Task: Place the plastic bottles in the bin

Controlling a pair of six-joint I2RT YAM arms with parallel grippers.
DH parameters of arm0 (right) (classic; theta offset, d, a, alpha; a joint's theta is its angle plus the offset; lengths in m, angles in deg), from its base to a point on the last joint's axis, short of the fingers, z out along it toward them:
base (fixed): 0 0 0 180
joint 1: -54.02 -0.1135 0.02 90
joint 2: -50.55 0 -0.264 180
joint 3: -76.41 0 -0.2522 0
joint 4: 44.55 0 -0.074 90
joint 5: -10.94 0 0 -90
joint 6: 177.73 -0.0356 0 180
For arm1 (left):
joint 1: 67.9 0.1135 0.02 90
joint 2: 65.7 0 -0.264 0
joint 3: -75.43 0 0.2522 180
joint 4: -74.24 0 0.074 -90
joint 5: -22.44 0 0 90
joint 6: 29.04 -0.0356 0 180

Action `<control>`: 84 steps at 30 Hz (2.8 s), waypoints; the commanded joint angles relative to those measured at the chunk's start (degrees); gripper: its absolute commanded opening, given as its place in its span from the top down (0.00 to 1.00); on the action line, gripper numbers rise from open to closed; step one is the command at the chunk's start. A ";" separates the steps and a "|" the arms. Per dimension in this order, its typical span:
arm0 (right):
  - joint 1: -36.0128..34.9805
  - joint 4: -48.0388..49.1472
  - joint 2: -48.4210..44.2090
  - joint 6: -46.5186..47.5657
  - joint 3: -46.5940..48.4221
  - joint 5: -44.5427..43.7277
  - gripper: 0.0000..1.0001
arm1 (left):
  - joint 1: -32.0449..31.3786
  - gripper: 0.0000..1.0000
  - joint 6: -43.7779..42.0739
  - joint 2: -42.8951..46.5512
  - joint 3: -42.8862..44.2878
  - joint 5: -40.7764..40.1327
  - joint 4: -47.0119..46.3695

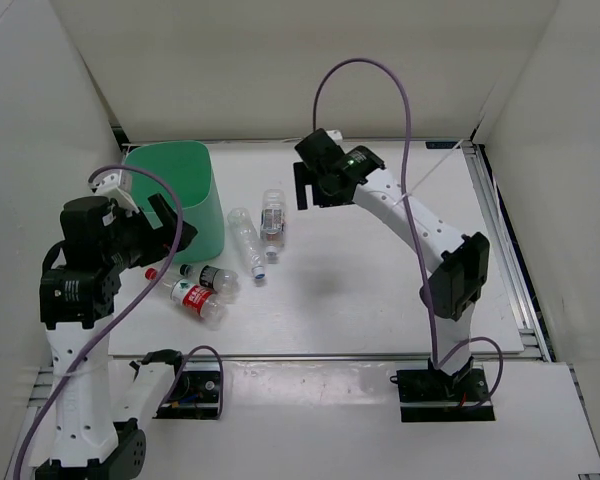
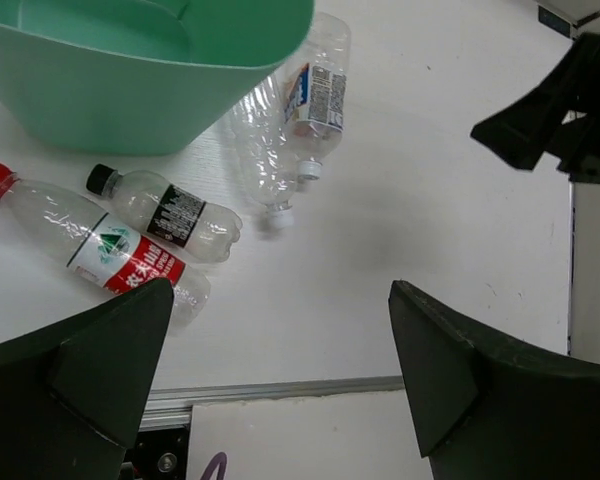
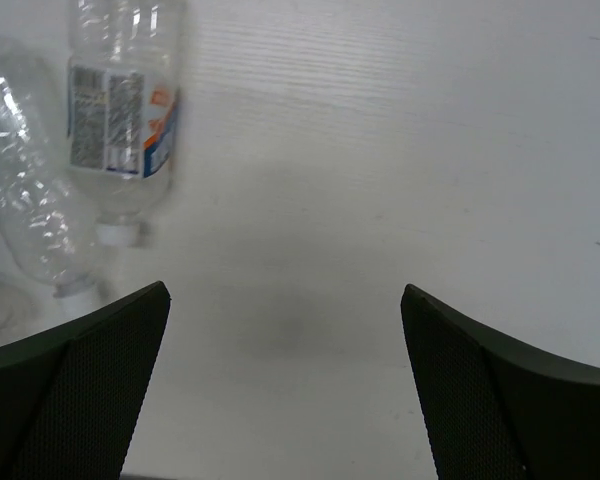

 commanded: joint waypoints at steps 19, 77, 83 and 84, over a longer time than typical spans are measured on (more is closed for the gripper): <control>5.69 16.21 22.10 1.91 13.90 35.88 0.00 | -0.22 0.00 5.62 -1.12 -1.19 -8.48 3.76; -16.45 59.90 15.12 21.43 25.98 2.63 0.00 | -13.76 0.00 0.09 -4.55 25.17 -29.31 13.26; -6.18 43.57 -0.63 3.87 11.03 18.02 0.00 | -13.76 0.00 2.10 -1.14 17.75 -32.21 9.15; -3.65 41.64 -0.64 2.88 9.10 21.90 0.00 | -13.76 0.00 4.20 1.66 15.71 -32.21 7.91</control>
